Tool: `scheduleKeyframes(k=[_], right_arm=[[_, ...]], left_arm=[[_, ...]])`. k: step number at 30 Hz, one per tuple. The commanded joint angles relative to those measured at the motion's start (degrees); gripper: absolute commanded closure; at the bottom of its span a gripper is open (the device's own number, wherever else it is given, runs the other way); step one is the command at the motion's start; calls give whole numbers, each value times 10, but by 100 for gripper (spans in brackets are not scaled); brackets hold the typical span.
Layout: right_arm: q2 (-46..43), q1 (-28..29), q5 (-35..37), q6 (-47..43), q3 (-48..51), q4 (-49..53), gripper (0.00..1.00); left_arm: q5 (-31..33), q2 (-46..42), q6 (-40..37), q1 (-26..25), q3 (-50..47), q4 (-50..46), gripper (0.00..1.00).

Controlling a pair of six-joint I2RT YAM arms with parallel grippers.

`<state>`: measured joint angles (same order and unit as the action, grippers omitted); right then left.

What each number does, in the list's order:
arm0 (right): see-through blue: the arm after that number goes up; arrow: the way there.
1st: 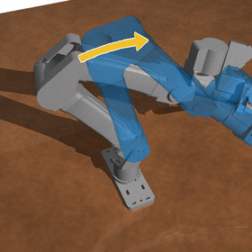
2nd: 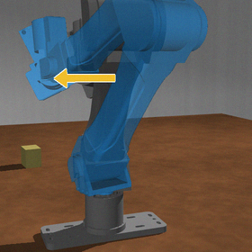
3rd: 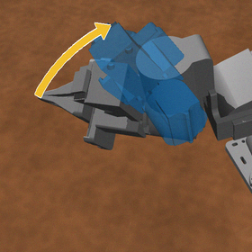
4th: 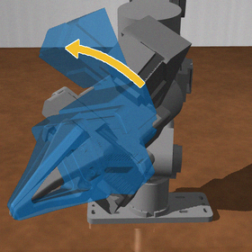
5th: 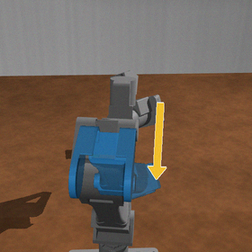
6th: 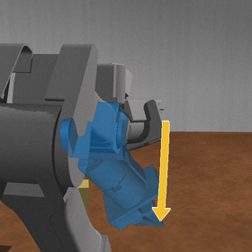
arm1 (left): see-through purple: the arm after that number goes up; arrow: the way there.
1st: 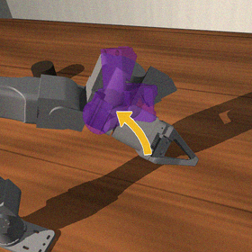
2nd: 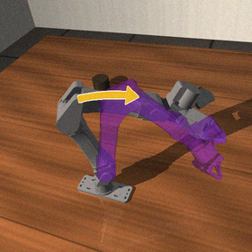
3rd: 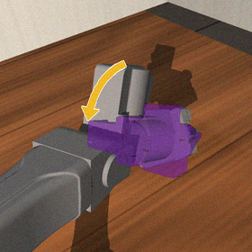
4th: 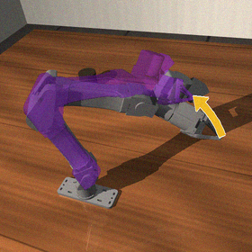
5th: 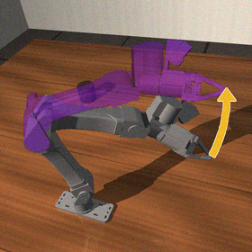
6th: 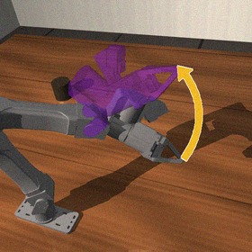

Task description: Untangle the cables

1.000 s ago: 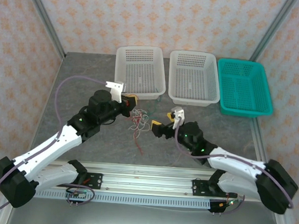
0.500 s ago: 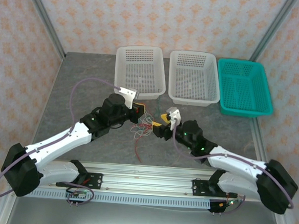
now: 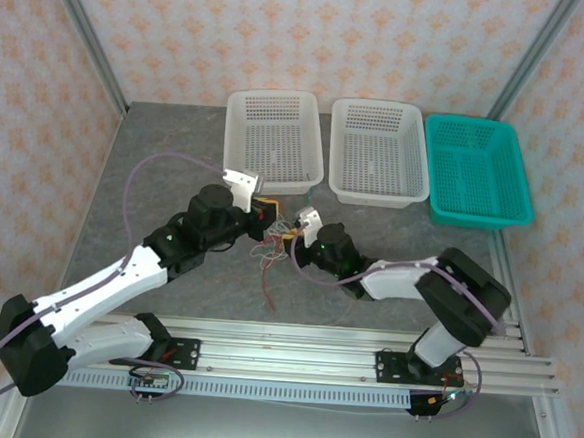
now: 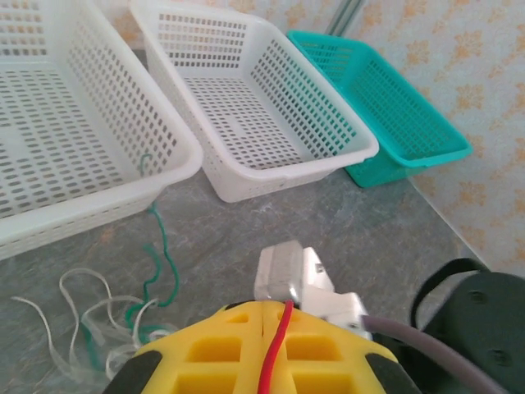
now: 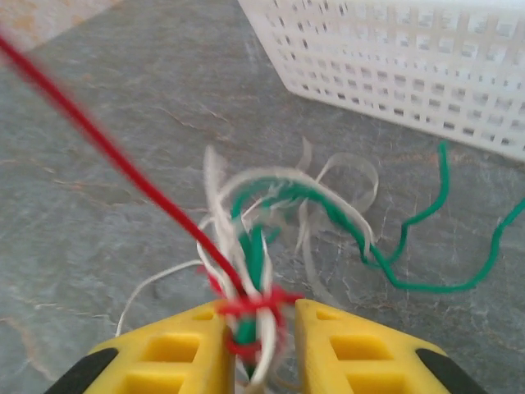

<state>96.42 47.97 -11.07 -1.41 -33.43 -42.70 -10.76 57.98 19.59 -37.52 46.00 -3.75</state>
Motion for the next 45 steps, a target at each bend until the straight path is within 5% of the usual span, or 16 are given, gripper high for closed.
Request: scheduleKeyframes(k=[1,9,16,18,21,23,27,31,39,45], right_arm=[[46,-3,37,29,12,-43,75],[72,-5,89,70,68,-75,77],[16,-30,105,100,123,-82,95],[-26,-32,92,99,135,-60,87],[-117,-32,26,96,133,27,45],[-181,-32,-29,93,115,122,33],[-275,-32,-85,101,96,216,28],[-278,-30,-114,129,48,245,28],[-61,40,-65,311,-164,329,35],[26,105,13,307,-252,398,14]], left_arm=[[64,-52,-18,-3,28,-24,100],[189,-103,-6,47,83,-128,100],[73,-92,35,136,45,-85,100],[-4,-58,32,135,34,-54,100],[-52,-8,51,132,3,-36,100],[-51,0,67,130,-27,-30,100],[-2,-27,90,119,-76,-47,100],[69,-54,107,116,-106,-95,100],[102,-65,124,112,-134,-94,100],[100,-81,113,111,-126,-102,100]])
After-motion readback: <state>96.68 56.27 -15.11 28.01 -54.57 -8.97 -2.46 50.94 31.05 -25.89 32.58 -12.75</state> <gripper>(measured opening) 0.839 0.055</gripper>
